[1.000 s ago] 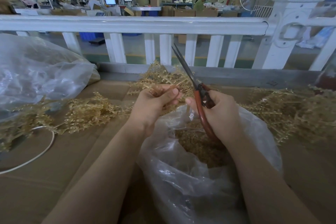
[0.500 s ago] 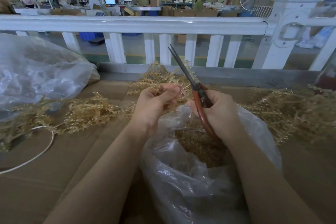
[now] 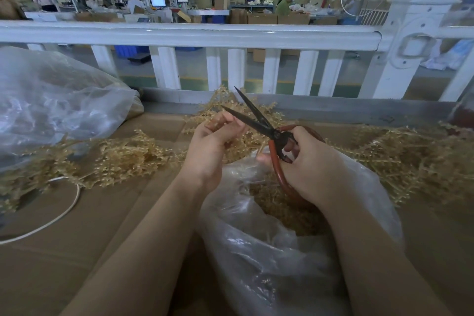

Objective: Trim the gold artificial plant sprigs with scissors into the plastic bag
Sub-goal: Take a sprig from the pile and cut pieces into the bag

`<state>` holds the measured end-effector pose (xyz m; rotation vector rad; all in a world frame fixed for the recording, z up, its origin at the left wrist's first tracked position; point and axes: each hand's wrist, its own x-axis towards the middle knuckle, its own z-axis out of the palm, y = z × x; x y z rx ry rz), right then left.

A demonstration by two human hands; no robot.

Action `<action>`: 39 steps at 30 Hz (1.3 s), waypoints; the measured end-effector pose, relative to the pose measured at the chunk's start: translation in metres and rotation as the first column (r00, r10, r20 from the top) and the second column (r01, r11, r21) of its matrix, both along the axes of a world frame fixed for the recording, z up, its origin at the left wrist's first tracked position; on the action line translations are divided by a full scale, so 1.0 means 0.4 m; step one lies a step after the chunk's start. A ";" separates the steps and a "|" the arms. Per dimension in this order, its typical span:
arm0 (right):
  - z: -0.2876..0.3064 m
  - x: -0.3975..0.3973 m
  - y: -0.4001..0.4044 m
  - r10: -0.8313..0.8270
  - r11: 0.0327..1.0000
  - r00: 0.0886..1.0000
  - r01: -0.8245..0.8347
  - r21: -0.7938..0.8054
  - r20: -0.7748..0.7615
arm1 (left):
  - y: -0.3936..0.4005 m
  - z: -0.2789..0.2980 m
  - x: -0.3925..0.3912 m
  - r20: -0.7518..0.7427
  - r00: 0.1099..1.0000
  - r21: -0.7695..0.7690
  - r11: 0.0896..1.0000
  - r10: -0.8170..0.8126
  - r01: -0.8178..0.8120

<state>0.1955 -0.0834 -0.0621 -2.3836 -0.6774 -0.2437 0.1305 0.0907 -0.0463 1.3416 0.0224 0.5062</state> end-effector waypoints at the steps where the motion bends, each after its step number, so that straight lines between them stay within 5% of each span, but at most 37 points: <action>1: 0.000 0.002 -0.001 -0.013 0.999 1.000 0.013 -0.030 0.022 | 0.001 -0.001 0.000 -0.006 1.000 0.012 1.000 0.001 -0.001; 12: -0.003 0.001 0.001 -0.082 0.991 0.969 0.104 -0.086 0.234 | 0.004 0.002 -0.008 0.018 0.998 0.050 0.997 -0.060 0.059; 39: -0.005 -0.002 -0.001 -0.051 0.997 0.970 0.063 -0.046 0.238 | 0.016 -0.008 -0.003 0.060 0.985 -0.003 0.987 -0.160 0.160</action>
